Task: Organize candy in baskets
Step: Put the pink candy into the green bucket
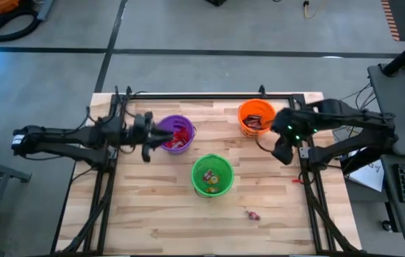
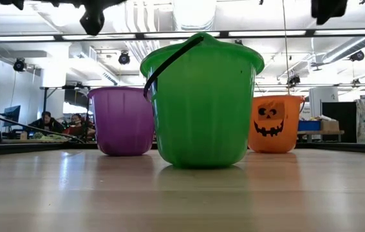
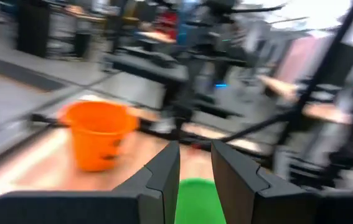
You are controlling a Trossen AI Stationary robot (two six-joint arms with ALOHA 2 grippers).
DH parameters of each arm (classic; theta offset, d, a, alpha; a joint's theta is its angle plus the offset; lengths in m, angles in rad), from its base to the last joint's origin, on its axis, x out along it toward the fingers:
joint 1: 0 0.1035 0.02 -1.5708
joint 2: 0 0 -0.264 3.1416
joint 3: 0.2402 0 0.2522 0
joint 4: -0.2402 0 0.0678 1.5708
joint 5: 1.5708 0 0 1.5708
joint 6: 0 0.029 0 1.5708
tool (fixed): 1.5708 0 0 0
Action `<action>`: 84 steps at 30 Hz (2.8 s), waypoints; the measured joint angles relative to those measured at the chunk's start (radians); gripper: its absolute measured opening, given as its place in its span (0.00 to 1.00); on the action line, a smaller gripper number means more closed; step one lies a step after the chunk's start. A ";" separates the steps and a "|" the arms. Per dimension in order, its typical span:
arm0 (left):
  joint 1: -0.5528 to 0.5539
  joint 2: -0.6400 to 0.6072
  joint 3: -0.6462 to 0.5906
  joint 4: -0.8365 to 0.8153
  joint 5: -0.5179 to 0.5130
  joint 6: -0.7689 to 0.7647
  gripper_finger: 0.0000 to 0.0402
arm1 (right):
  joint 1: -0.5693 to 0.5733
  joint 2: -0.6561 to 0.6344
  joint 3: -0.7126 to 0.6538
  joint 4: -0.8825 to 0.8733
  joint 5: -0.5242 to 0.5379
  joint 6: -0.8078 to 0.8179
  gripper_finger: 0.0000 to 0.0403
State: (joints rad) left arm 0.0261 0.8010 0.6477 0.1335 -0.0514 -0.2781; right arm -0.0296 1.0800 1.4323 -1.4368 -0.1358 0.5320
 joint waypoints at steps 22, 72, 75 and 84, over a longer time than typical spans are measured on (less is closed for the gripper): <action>-0.360 0.228 -0.235 0.629 -0.228 -0.082 0.19 | 0.419 -0.201 -0.575 0.699 0.271 0.009 0.56; -0.524 0.555 -0.023 0.627 -0.257 0.034 0.19 | 0.776 0.681 -0.221 0.634 0.267 0.181 0.56; -0.524 0.555 -0.023 0.627 -0.258 0.034 0.19 | 0.776 0.704 -0.212 0.634 0.266 0.173 0.56; -0.522 0.555 -0.023 0.627 -0.308 0.034 0.19 | 0.773 0.721 -0.212 0.633 0.265 0.164 0.53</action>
State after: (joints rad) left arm -0.4963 1.3563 0.6243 0.7602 -0.3597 -0.2436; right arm 0.7433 1.8015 1.2201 -0.8040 0.1296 0.6960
